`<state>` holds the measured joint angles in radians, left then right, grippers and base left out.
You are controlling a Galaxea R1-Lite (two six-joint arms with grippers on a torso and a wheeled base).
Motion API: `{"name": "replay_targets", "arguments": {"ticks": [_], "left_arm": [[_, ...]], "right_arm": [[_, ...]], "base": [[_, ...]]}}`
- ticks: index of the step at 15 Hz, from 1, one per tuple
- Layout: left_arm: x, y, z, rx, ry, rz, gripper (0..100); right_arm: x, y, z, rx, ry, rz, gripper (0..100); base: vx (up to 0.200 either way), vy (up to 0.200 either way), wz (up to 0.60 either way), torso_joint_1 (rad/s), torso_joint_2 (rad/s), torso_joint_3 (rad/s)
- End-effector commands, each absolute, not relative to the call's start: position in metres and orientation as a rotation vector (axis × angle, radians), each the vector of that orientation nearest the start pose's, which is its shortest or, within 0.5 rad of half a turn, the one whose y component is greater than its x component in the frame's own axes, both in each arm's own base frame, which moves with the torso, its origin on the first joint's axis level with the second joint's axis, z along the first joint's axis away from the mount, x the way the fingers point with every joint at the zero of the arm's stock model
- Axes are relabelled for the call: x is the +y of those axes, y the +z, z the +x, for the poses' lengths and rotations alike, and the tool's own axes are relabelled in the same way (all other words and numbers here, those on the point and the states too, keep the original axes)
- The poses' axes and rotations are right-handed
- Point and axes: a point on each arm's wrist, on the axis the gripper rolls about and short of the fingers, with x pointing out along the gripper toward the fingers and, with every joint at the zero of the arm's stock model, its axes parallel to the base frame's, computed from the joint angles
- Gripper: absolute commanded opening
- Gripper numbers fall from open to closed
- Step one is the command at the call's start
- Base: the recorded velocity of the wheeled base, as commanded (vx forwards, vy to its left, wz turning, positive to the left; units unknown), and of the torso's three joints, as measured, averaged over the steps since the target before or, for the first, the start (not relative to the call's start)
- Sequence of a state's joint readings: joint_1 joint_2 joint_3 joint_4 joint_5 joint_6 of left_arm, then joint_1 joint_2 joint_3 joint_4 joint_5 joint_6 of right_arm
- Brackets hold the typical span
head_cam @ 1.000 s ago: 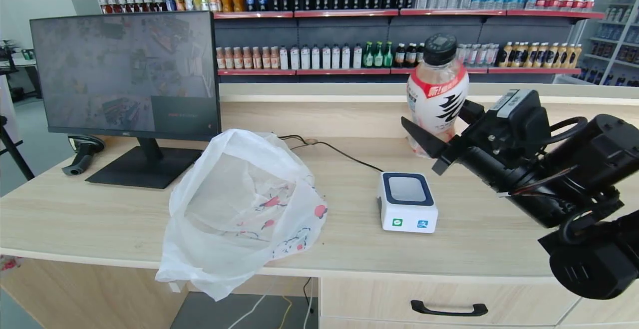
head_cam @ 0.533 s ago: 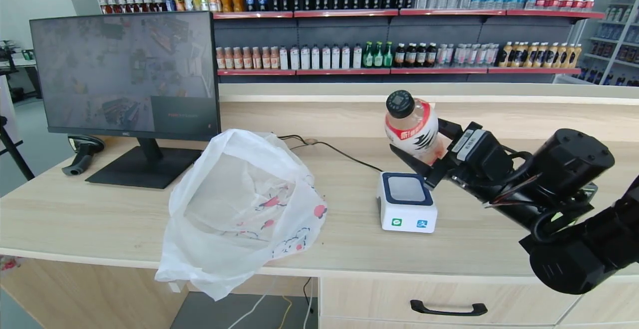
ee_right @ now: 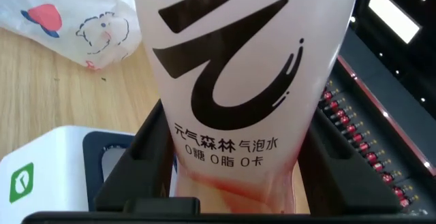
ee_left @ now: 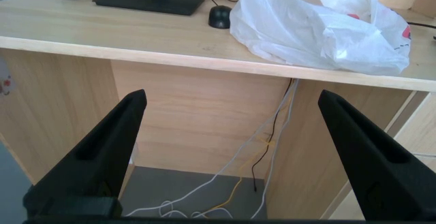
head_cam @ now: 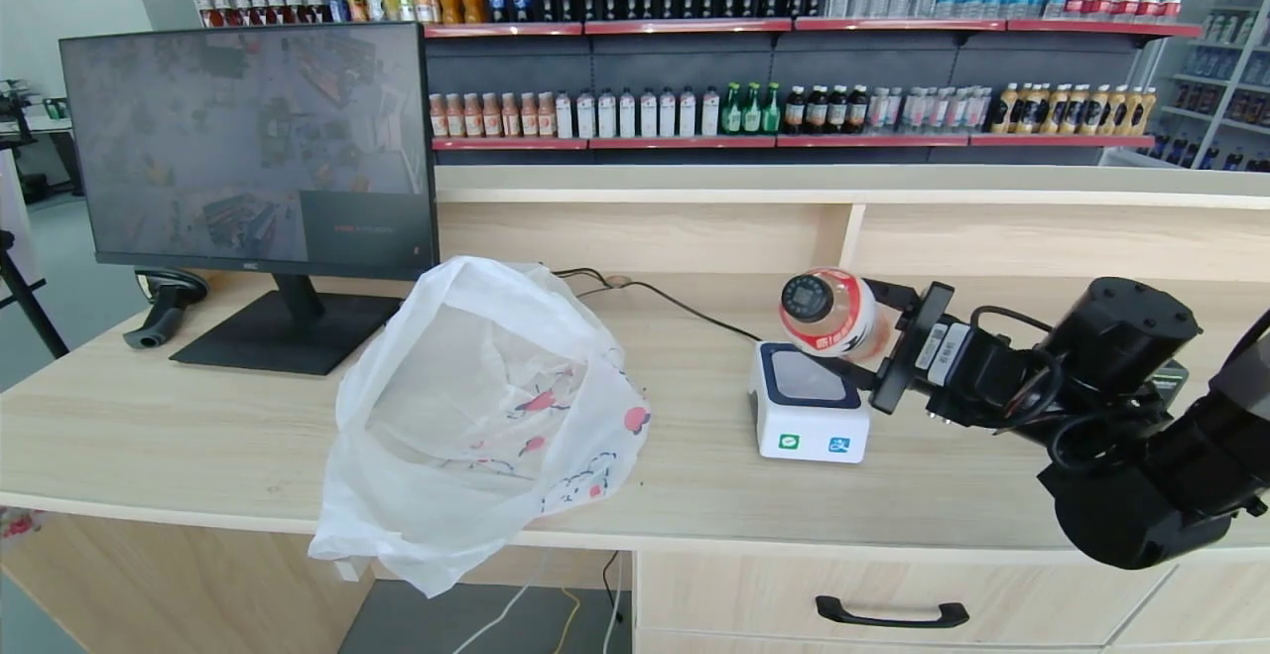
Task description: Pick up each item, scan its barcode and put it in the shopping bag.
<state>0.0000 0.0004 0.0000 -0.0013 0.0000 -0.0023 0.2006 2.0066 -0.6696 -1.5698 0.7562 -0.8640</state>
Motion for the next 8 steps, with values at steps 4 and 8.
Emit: {"name": "replay_targets", "arguments": {"ticks": [4, 8], "left_arm": [[0.0000, 0.0756, -0.0228, -0.002, 0.000, -0.002, 100], [0.0000, 0.0756, -0.0228, -0.002, 0.000, -0.002, 100]], "right_arm": [[0.0759, 0.1252, 0.3315, -0.602, 0.826, -0.869, 0], [0.0752, 0.1272, 0.3338, -0.623, 0.846, -0.871, 0]], "base": [[0.000, 0.000, 0.00, 0.000, 0.00, 0.000], [0.000, 0.000, 0.00, 0.000, 0.00, 0.000]]}}
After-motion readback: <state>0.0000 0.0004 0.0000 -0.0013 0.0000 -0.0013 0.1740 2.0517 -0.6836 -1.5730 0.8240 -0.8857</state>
